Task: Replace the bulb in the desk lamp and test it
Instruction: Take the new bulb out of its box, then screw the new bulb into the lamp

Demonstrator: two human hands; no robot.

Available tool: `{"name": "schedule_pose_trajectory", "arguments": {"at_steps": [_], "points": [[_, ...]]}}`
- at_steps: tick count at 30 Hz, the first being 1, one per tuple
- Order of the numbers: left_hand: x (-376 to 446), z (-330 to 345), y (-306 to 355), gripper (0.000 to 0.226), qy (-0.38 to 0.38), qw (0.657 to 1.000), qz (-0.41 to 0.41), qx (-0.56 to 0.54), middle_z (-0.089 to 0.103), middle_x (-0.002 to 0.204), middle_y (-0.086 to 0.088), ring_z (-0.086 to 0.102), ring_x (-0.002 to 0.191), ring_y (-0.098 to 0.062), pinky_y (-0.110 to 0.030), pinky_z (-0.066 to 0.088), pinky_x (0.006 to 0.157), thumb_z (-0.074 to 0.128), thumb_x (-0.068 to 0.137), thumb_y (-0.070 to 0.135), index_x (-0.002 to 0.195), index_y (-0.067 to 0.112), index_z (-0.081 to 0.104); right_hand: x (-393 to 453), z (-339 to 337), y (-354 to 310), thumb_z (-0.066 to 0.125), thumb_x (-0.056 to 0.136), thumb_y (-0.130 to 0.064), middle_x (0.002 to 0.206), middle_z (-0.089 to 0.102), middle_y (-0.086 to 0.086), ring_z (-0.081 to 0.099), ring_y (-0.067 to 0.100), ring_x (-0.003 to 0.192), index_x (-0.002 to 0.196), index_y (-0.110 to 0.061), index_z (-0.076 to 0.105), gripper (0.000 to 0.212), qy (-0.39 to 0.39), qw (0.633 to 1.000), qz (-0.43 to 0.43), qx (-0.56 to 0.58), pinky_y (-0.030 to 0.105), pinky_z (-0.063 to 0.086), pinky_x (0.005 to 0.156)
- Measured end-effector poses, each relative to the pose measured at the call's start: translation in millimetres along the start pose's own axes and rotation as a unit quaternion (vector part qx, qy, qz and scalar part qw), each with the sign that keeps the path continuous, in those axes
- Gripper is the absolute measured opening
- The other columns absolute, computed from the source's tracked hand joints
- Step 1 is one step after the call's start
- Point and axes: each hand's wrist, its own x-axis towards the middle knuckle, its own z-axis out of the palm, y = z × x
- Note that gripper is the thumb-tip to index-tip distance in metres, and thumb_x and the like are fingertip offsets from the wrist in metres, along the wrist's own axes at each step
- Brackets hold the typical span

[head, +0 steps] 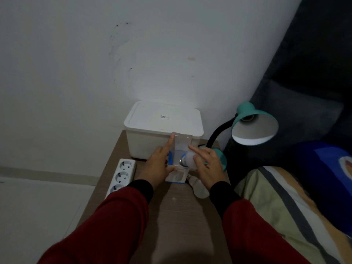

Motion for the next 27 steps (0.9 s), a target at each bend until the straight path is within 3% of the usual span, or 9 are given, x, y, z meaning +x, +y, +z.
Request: {"name": "schedule_pose_trajectory", "arguments": {"at_steps": [4,7,9,11,13,15,22,24,27], "points": [[-7,-3,8,0.118,0.001,1.000,-0.015,-0.024,0.054,0.119,-0.007,0.056,0.101,-0.019,-0.038,0.052,0.092,0.078,0.073,0.025,0.141,0.050,-0.016,-11,-20,-5,0.060,0.085,-0.036,0.114,0.056,0.002,0.056,0.020,0.103,0.106,-0.032,0.061,0.022,0.051,0.998,0.006,0.037,0.034,0.049,0.090],[-17,-6,19,0.105,0.016,1.000,-0.015,0.001,0.045,0.110,-0.002,0.053,0.096,-0.016,-0.029,0.049,0.088,0.072,0.079,0.030,0.144,0.046,-0.009,-15,-33,-5,0.067,0.082,-0.028,0.107,0.057,0.000,0.059,0.022,0.098,0.099,-0.034,0.053,0.023,0.105,0.992,0.008,0.066,0.031,0.052,0.081],[-20,-8,25,0.086,0.052,0.998,0.002,0.030,0.036,0.107,0.001,0.046,0.094,-0.012,-0.021,0.041,0.085,0.065,0.084,0.032,0.147,0.040,0.007,-16,-38,-5,0.063,0.085,-0.030,0.107,0.056,0.000,0.059,0.024,0.100,0.100,-0.035,0.051,0.020,0.138,0.986,0.018,0.090,0.041,0.055,0.084],[-20,-8,27,0.060,0.084,0.996,0.014,0.039,0.040,0.116,-0.005,0.048,0.100,-0.016,-0.022,0.042,0.087,0.059,0.089,0.031,0.143,0.030,0.034,-17,-40,-6,0.057,0.083,-0.040,0.111,0.055,0.001,0.059,0.025,0.103,0.103,-0.039,0.052,0.020,0.153,0.983,0.028,0.098,0.049,0.054,0.086],[-18,-7,28,0.035,0.105,0.993,0.021,0.044,0.047,0.120,-0.012,0.054,0.102,-0.023,-0.032,0.049,0.090,0.058,0.090,0.024,0.125,0.017,0.059,-16,-38,-5,0.051,0.080,-0.046,0.113,0.055,-0.001,0.058,0.024,0.106,0.109,-0.042,0.055,0.030,0.156,0.983,0.032,0.095,0.050,0.053,0.088],[-17,-5,28,0.022,0.109,0.993,0.028,0.041,0.054,0.112,-0.015,0.060,0.095,-0.026,-0.037,0.052,0.087,0.060,0.089,0.015,0.107,0.008,0.070,-15,-35,-5,0.051,0.081,-0.045,0.113,0.055,-0.002,0.058,0.024,0.107,0.112,-0.039,0.056,0.032,0.157,0.983,0.032,0.094,0.050,0.053,0.089],[-18,-5,24,0.026,0.068,0.995,0.050,0.055,0.061,0.110,-0.009,0.055,0.106,-0.019,-0.014,0.039,0.087,0.066,0.084,0.009,0.110,0.006,0.068,-6,-24,-1,0.052,0.082,-0.042,0.108,0.052,-0.006,0.057,0.023,0.106,0.105,-0.043,0.054,0.023,0.138,0.985,0.034,0.098,0.051,0.052,0.089],[-16,-6,22,0.028,0.061,0.994,0.060,0.067,0.062,0.112,-0.008,0.054,0.108,-0.020,-0.019,0.041,0.089,0.067,0.083,0.011,0.111,0.008,0.068,-3,-23,0,0.052,0.081,-0.043,0.107,0.052,-0.005,0.057,0.023,0.105,0.096,-0.052,0.050,0.018,0.136,0.985,0.034,0.098,0.051,0.053,0.088],[-14,-8,20,0.029,0.043,0.990,0.083,0.108,0.063,0.114,-0.008,0.054,0.110,-0.023,-0.031,0.048,0.091,0.065,0.084,0.009,0.112,0.010,0.067,1,-22,1,0.054,0.082,-0.041,0.106,0.053,-0.006,0.057,0.023,0.104,0.094,-0.051,0.049,0.016,0.136,0.984,0.040,0.105,0.051,0.053,0.088]]}}
